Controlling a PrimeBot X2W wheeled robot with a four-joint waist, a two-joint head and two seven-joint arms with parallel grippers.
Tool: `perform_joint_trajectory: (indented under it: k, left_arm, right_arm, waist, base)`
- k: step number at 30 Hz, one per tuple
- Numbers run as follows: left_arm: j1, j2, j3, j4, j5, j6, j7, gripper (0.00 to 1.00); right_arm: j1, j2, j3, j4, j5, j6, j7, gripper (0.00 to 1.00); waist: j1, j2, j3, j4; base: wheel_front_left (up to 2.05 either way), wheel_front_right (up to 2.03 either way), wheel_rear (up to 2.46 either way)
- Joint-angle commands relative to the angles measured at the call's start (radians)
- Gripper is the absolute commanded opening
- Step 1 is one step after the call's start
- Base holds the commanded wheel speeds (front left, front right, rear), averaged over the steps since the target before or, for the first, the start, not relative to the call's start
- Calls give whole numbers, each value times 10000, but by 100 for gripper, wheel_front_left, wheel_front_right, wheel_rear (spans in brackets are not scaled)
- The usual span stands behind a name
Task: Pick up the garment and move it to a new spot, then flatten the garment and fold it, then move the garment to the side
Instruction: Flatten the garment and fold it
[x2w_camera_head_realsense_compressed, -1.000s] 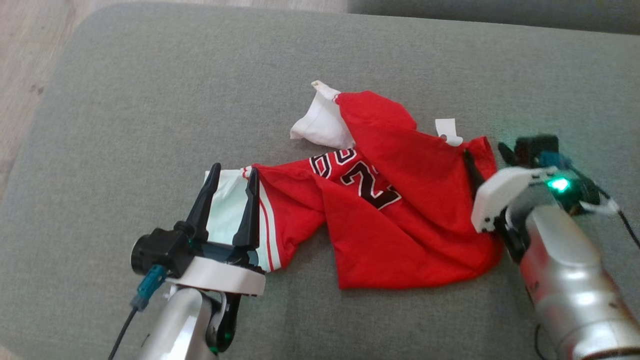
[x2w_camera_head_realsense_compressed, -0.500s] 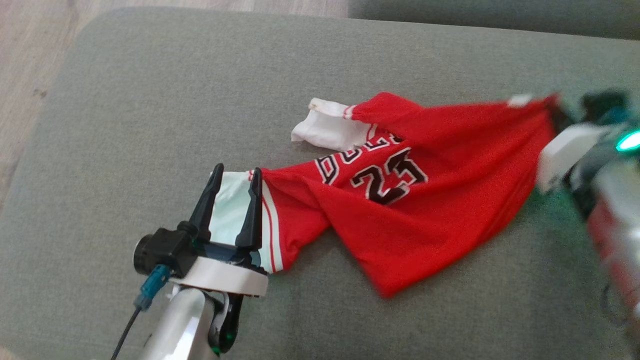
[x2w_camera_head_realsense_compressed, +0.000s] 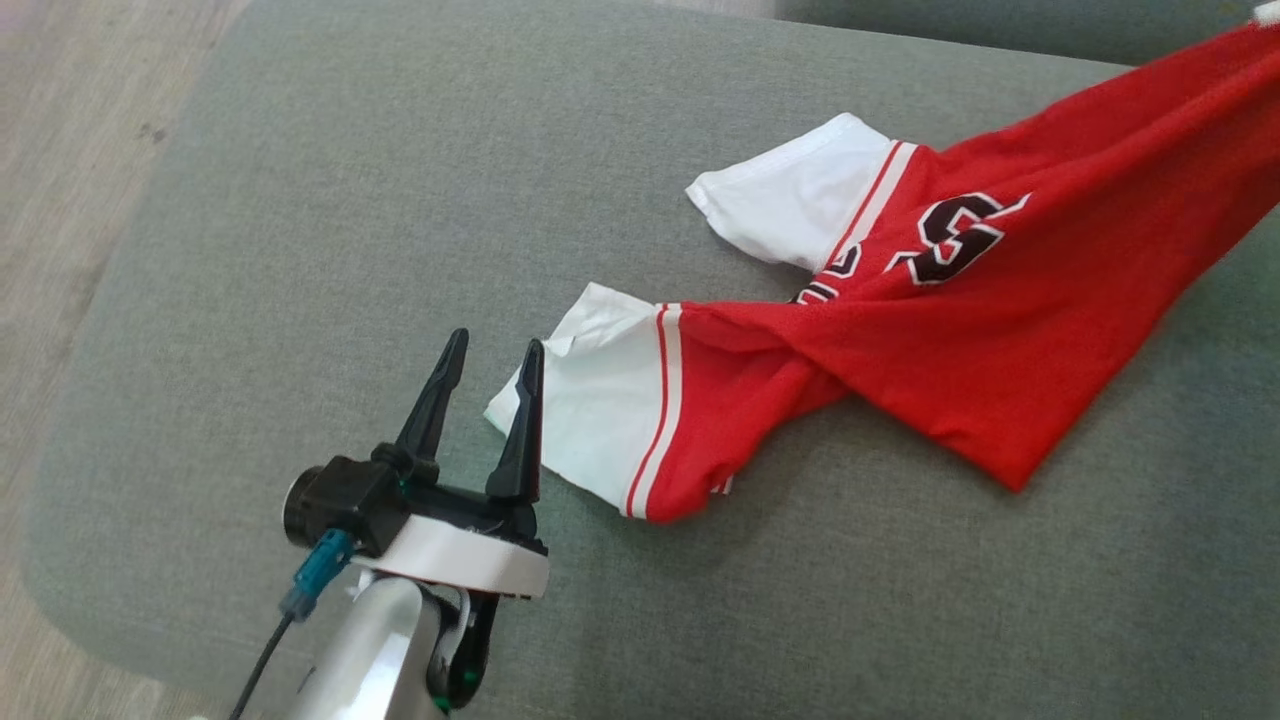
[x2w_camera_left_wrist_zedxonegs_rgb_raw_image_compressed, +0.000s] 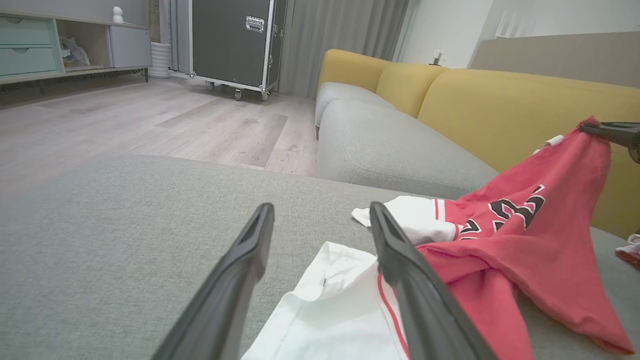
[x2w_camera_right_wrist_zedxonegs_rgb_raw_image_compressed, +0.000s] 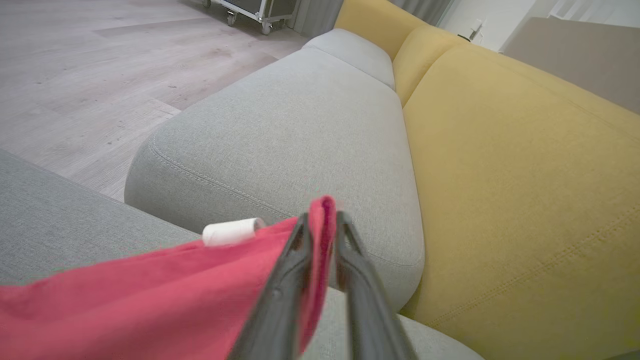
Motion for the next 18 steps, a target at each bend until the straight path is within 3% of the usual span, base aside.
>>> perform_joint_trajectory:
  k: [1,12,16,18]
  left_arm:
    - [-395,41,310,-280,-59,63,-95,100]
    - [-284,41,965,-346,123,120,-95,100]
    - [-140,41,1250,-377,229,89,-95,100]
    - [-58,41,1360,-395,263,73,-95,100]
  right_arm:
    - [-170,26,-97,-199,-159,-7,-31,100]
    - [947,1763,-1125,-318,-328,-7,-1403,100]
    - [1539,2470,-1232,-986,23,-7,-1563,100]
    - [2041,2909,-1127,-1904,361,-7,-1572,100]
  waist:
    - [-1,0,-2,28]
    - [-1,0,-566,-924]
    - [-1,0,-906,-1452]
    - [-1,0,-1091,-1683]
  base:
    - [0,0,0]
    - [0,0,0]
    - [0,0,0]
    - [0,0,0]
